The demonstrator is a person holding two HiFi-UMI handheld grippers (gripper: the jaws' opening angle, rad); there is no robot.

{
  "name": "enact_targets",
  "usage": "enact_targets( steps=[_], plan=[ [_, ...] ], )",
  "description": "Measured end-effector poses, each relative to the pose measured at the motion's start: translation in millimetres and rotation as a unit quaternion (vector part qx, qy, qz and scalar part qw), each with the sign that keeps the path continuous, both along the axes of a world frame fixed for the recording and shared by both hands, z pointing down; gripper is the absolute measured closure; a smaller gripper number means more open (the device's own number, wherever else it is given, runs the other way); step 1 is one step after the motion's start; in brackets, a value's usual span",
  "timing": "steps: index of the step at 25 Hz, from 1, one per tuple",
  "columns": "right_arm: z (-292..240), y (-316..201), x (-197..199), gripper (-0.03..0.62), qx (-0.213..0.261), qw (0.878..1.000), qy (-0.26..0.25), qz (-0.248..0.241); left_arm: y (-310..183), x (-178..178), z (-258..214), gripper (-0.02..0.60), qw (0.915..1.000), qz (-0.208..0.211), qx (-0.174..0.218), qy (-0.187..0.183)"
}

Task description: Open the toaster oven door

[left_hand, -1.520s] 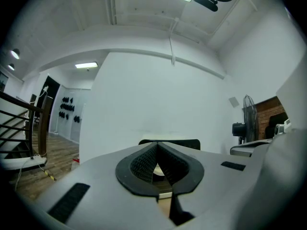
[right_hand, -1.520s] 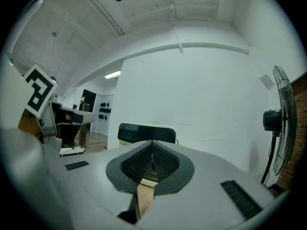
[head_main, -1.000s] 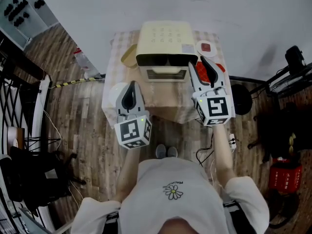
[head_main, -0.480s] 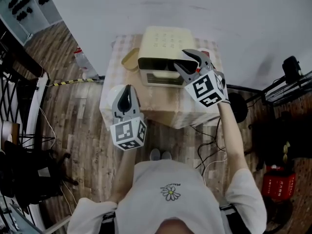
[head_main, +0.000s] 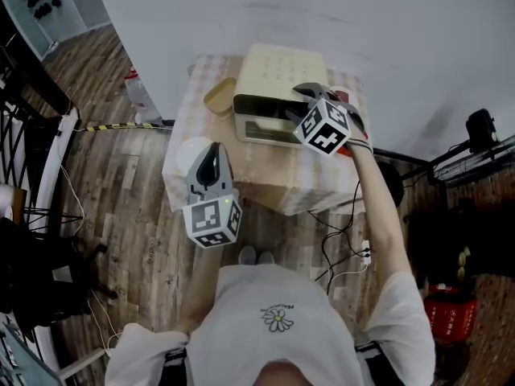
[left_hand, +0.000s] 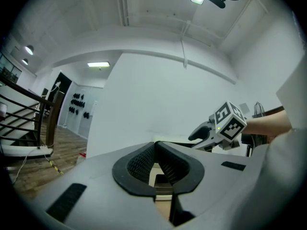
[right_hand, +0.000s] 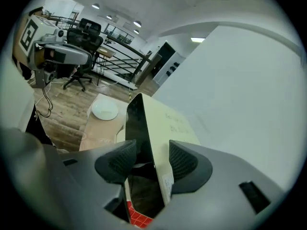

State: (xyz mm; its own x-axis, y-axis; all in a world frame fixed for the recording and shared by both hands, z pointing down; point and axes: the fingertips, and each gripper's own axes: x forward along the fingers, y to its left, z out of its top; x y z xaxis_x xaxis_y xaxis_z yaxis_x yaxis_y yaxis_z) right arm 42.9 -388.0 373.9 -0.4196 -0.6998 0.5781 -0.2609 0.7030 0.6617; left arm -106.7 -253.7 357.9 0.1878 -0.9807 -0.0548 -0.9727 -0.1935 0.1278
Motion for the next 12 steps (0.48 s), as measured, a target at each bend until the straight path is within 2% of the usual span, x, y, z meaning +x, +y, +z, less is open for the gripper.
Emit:
enact_targets(
  steps=[12],
  plan=[
    [10,-8,-3,0.402,-0.01,0.999,0.051,0.015,-8,2,19,0.563,0.9998,-0.002,-0.021,0.003]
  ],
)
